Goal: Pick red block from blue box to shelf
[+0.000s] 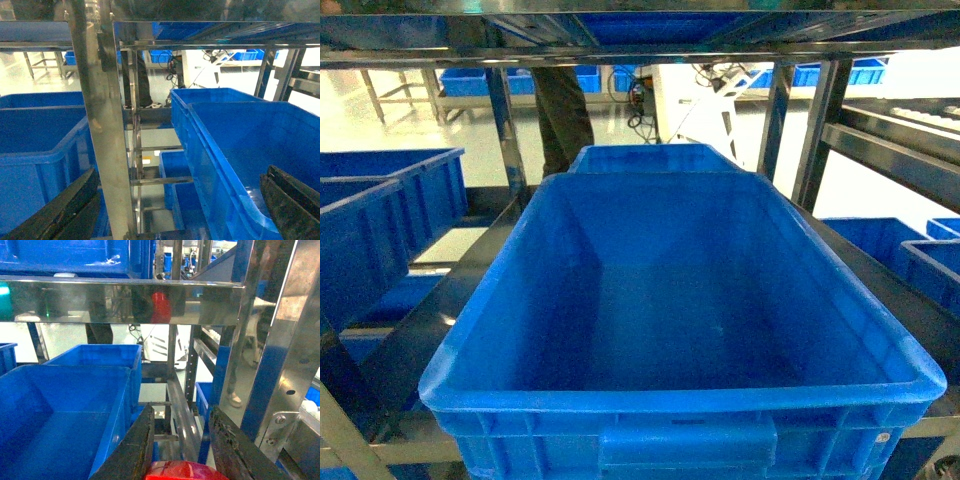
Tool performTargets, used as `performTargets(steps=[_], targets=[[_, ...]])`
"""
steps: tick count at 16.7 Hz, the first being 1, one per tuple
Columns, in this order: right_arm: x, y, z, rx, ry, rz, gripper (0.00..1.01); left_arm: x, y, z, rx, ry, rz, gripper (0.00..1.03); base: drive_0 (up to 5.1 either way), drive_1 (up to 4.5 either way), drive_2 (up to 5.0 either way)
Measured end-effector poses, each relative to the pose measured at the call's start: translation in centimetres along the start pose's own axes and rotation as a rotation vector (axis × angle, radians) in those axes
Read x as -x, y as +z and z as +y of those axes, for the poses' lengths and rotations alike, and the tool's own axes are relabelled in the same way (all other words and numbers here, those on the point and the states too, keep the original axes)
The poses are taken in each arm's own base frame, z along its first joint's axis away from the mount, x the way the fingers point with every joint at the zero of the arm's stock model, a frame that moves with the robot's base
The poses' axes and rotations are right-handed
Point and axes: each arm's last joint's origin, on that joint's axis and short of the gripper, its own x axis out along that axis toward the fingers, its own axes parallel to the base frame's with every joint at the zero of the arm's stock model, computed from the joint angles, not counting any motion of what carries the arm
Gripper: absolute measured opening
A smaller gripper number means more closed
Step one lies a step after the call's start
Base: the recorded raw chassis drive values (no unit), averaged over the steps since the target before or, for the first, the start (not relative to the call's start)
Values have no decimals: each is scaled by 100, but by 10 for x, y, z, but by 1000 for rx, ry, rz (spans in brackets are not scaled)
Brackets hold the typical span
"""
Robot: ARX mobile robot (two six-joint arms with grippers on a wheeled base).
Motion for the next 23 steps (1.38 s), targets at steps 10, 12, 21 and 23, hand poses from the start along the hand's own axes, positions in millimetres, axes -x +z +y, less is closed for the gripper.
performTargets(steps=[10, 12, 21, 23], targets=[[0, 0, 0, 0, 0, 0, 27, 0, 0, 0, 0, 0, 0, 98, 0, 0, 0], [0, 0, 0, 0, 0, 0, 27, 0, 0, 0, 0, 0, 0, 98, 0, 0, 0], [-7, -6, 10, -32, 71, 15, 27, 0, 0, 0, 0, 0, 0, 98, 0, 0, 0], [-16, -14, 20, -66, 155, 57, 27, 0, 0, 0, 0, 0, 0, 98, 0, 0, 0]])
